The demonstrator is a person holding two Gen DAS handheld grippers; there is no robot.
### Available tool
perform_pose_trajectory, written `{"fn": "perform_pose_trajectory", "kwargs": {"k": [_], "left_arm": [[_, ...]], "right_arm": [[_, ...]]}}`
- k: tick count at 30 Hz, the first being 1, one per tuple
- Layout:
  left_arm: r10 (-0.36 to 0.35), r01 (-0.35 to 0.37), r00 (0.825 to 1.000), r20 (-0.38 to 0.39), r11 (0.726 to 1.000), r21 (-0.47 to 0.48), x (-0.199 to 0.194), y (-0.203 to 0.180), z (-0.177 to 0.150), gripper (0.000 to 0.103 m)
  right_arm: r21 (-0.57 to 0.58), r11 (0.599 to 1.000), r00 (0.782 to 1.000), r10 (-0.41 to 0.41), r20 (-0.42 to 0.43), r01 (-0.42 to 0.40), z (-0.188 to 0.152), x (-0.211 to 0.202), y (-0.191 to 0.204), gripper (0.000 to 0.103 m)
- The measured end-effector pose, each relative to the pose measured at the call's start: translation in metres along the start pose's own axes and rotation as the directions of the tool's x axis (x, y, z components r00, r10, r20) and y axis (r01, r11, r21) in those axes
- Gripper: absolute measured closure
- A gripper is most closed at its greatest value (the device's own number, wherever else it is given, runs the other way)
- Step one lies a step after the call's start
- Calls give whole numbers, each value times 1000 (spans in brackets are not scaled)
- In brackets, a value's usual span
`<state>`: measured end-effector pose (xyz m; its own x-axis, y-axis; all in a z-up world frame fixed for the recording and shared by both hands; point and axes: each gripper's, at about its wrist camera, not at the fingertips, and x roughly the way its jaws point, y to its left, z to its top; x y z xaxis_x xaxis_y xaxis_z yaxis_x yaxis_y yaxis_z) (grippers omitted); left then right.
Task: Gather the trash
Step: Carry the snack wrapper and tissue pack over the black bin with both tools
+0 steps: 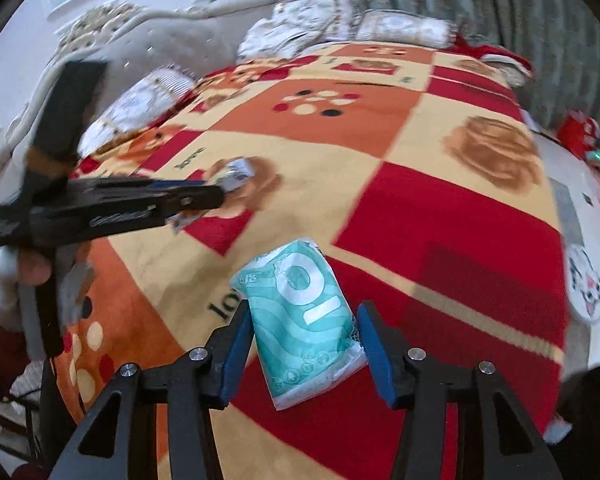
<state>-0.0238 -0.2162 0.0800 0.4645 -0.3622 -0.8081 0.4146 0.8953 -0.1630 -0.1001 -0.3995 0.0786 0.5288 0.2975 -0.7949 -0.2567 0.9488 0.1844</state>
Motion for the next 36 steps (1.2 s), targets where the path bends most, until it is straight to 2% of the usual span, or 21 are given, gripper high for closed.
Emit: {"fn": "perform_pose_trajectory", "kwargs": {"k": [10,22,36], "left_arm": [[-101,101,995,14,994,42,-14,-92,-10,84],[-184,186,983,-27,971,150,2,-204,-10,84],[-230,245,969,-91,947,209,33,-283,-8,84]], "right_arm": [[140,985,992,-108,68,97,-33,-65,-59,52],[314,931,971,-224,90,186,-80,-122,-139,52],[458,858,954,-292,61,234,-128,-151,-210,52]]}}
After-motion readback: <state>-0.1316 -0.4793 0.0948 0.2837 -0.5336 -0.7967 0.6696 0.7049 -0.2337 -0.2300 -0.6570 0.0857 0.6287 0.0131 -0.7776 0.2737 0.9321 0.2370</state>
